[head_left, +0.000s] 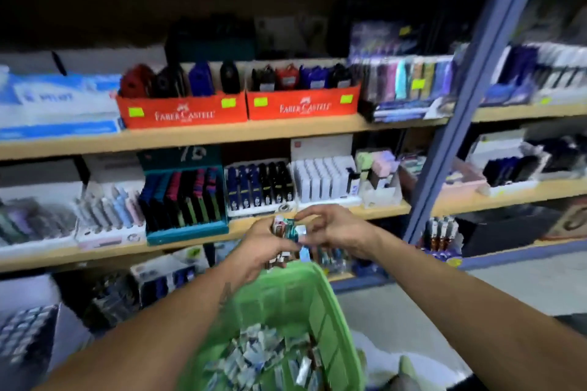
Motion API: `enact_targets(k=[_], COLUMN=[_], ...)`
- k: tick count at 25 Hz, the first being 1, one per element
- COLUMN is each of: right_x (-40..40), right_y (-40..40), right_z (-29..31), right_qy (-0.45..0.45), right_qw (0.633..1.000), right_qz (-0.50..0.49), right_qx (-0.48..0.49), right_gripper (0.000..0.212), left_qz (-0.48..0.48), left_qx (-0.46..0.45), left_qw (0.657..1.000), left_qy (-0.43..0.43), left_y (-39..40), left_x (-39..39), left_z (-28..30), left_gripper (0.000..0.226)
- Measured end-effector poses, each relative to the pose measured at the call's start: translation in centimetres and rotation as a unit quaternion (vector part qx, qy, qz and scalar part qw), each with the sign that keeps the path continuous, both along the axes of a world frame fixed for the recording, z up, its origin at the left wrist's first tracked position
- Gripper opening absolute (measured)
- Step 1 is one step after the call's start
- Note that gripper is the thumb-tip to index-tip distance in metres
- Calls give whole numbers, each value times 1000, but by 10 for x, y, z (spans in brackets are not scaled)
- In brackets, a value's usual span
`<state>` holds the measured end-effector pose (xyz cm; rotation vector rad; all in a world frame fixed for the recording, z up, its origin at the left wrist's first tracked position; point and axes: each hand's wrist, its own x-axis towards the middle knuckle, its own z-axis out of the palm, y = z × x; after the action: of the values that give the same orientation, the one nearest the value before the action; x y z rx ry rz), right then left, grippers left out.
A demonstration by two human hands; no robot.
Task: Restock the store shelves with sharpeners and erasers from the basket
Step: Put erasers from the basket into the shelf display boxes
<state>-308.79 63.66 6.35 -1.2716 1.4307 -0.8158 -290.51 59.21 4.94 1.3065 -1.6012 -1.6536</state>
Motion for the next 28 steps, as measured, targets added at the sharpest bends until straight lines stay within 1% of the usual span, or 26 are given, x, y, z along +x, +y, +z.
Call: enact_targets(k=[3,5,9,12,15,17,19,20,22,25,28], right_x=[-30,-56,-98,-128,-163,-188,-210,-220,-232,-234,-233], right_y=[1,4,12,15,13,11,10,9,6,-2,-10], right_z=[57,100,175,212,241,257,266,266,264,255,248], right_qy=[9,3,6,-16,11,74,153,180,208,226,248], right_qw=[996,990,967,936,893,858,834,828,832,838,816], right_qz=[-30,-56,-125,-181,-244,-290,-307,-309,-304,-291,-314], right_qx=[-80,-126,-222,-300,-378,-417,-432,-431,-415,-402,-418], right_gripper=[29,25,19,12,15,15,13,16,21,18,17], left_qz=[-38,-53,-84,-103,-89,-77,-72,-72,-78,-85,-85], left_qx=[-17,-26,-59,-91,-151,-208,-250,-260,-271,-264,-246], left_qw=[998,996,988,983,976,967,958,955,954,960,965], left_qy=[46,72,111,118,126,128,125,123,101,46,37], left_y=[-6,-11,-14,-18,-28,-33,-36,-39,-43,-45,-46], left_x=[-35,-60,-103,-130,-157,-175,-192,-202,-221,-241,-247], left_z=[58,100,178,222,257,276,289,293,296,291,287], left_gripper=[30,35,32,27,28,27,26,25,25,24,25])
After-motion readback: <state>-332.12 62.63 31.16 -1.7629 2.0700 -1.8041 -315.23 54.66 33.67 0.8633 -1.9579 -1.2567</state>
